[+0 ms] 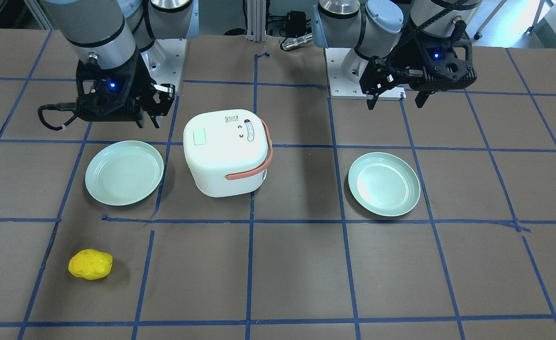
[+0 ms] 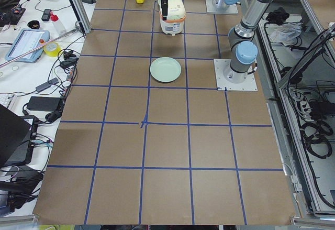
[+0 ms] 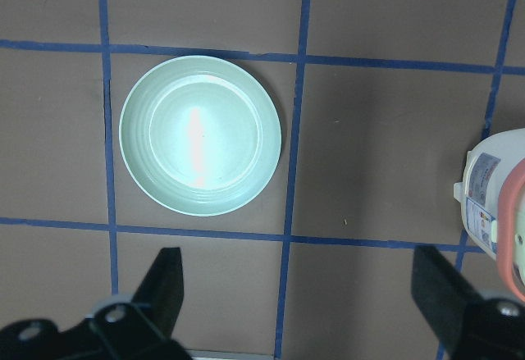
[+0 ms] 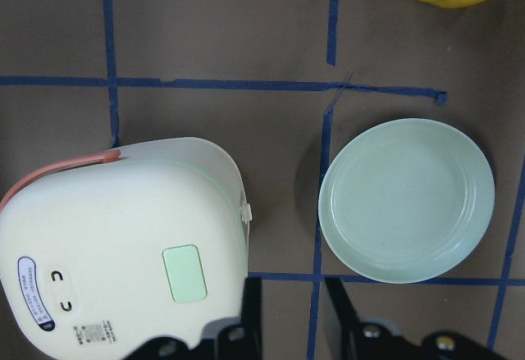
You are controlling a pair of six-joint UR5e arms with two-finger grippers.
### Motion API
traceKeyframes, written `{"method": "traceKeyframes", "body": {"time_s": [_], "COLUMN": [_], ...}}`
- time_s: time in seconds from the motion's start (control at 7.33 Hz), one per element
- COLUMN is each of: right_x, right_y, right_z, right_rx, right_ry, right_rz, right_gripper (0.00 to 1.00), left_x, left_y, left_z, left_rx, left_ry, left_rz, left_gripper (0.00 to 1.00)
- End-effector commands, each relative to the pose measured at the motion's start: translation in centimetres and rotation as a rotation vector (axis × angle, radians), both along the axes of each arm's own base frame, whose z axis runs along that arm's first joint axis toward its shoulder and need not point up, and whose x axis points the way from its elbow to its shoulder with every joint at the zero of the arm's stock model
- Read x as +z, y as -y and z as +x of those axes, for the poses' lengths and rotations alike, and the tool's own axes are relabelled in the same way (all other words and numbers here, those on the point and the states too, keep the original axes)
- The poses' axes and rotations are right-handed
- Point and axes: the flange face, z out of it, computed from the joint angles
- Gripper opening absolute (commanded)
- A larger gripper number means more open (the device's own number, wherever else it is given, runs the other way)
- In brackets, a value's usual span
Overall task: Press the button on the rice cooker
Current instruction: 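Move the right gripper down toward the rice cooker's green lid button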
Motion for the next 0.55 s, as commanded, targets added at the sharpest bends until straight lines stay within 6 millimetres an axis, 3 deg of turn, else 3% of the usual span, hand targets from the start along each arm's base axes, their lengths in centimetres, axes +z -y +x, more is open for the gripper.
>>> {"method": "traceKeyframes", "body": {"time_s": [0.0, 0.41], "right_x": [-3.9, -8.6], "right_y": [-2.2, -4.1], "right_z": [3.1, 5.0], "right_rx": [0.051, 0.069], "right_ry": [-0.008, -0.005], "right_rz": [0.072, 0.114], "right_gripper": [0.00, 0.00], "left_x": [0.0, 0.0], "left_y": [0.0, 0.0], "left_z": [0.0, 0.0], "left_rx": [0.001, -0.001], "left_ry": [0.000, 0.000], "left_rz": [0.000, 0.000], "left_gripper": [1.00, 1.00]}}
